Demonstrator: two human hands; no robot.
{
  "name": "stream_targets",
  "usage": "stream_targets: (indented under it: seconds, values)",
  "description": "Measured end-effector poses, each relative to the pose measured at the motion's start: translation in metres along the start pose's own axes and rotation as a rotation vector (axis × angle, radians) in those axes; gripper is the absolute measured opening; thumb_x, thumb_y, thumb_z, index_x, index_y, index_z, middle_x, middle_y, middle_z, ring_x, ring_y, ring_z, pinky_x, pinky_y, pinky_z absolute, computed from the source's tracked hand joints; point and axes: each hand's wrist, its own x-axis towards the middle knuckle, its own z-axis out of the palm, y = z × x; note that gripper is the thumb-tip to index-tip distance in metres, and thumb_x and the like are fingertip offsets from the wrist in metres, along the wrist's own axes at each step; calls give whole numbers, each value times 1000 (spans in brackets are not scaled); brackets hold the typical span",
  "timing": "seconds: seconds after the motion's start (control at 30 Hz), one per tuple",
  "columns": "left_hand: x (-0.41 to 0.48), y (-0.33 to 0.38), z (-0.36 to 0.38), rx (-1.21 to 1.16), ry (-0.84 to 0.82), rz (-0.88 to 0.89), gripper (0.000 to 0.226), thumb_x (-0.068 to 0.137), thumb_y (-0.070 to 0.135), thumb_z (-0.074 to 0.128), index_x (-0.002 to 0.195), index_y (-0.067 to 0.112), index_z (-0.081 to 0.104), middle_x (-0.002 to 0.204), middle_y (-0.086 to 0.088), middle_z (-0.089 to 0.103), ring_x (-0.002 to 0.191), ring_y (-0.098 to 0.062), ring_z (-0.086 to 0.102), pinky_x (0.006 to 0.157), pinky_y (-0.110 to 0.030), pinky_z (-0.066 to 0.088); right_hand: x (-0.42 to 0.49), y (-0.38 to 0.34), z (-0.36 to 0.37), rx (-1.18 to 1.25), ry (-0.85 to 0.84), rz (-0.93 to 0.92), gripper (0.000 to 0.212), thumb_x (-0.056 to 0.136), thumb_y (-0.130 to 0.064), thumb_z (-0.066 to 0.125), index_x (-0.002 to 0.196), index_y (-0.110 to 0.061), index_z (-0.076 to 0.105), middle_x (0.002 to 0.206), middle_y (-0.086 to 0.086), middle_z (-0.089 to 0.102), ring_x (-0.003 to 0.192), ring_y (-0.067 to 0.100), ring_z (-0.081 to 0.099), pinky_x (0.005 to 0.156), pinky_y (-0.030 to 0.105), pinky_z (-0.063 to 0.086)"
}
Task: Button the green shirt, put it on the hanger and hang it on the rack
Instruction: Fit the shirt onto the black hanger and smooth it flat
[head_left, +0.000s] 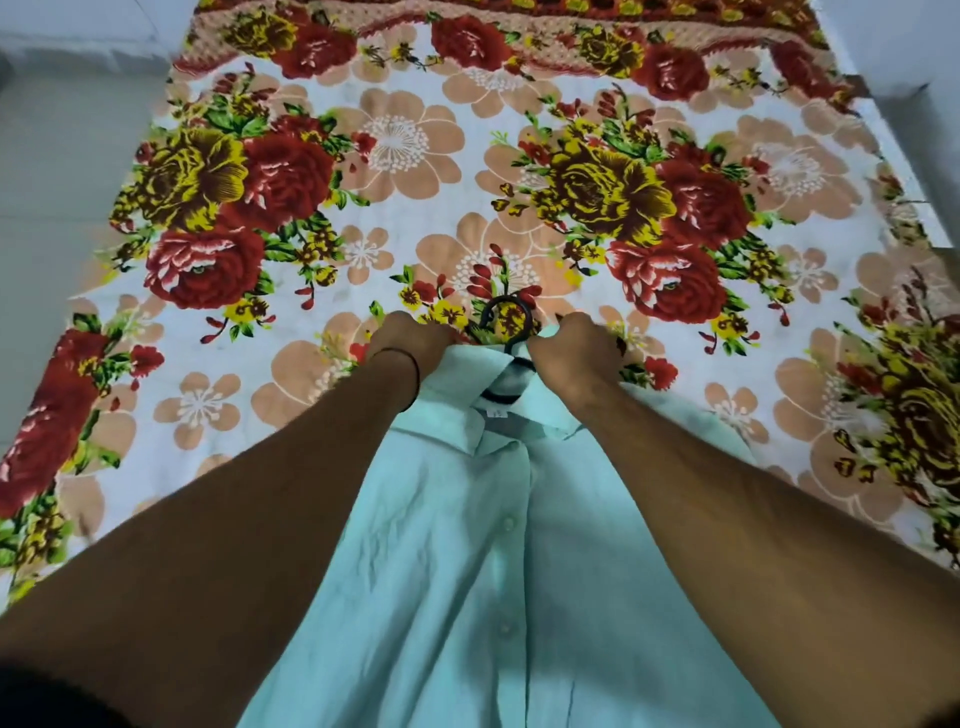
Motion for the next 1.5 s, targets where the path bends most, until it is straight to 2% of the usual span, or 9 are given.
stream_targets:
  seconds: [0.2,0.33,0.47,0.6,0.73,0.83,0.93,1.13,1.5]
  values:
    - [6,-14,-27,-465,-276,-147,14,97,20,55,97,7,60,79,-11,59,63,-24,56,45,-23,48,12,18,-38,565,-127,285,30,76,-21,60,105,-13,60,102,12,60,87,29,58,67,29,43]
    - [8,-20,-33,-293,-328,-143,13,100,15,54,107,5,57,99,-16,52,67,-25,50,45,-24,49,13,34,-48,732,-287,377,42,77,-8,53,119,-14,58,94,6,60,69,22,59,47,21,46]
    - [1,-18,-28,-56,-219,-31,15,92,10,66,82,1,58,79,-16,56,64,-28,55,59,-35,52,4,40,-48,619,-324,396,16,86,-2,54,72,-11,51,52,2,48,35,11,46,41,21,34]
    - [-6,-12,-30,49,-276,-22,22,86,19,74,84,5,57,60,-7,55,55,-21,52,46,-25,46,0,46,-46,558,-326,281,21,90,-8,65,71,-10,57,61,3,53,52,16,47,50,27,34]
    - [-1,-12,-34,-142,-305,-72,18,95,9,58,106,-3,65,98,-21,71,82,-33,68,81,-46,59,3,45,-51,558,-359,273,9,91,-11,65,95,-3,69,71,7,63,59,18,57,56,27,44]
    - [2,-14,-38,-367,-291,-187,29,100,12,42,79,4,60,54,-8,68,44,-20,65,45,-29,56,9,44,-60,606,-423,347,27,88,-6,54,105,9,69,91,22,73,73,29,66,70,35,54]
    - [1,-15,-39,-358,-313,-200,28,101,15,42,89,1,64,56,-9,67,44,-21,64,40,-26,52,13,42,-68,712,-485,387,29,96,-9,41,92,-1,69,94,12,72,84,27,66,82,38,54]
    - [3,-23,-43,-176,-417,-192,18,99,20,51,98,6,63,95,-12,65,79,-25,59,64,-33,51,15,53,-69,611,-447,325,17,93,-7,55,98,-19,67,100,7,71,91,24,66,73,32,53]
    - [1,-12,-50,2,-366,-162,37,85,43,72,95,9,61,56,-10,56,36,-19,50,33,-16,30,0,46,-65,369,-547,302,13,93,-7,60,101,2,65,86,17,72,64,27,70,53,27,56]
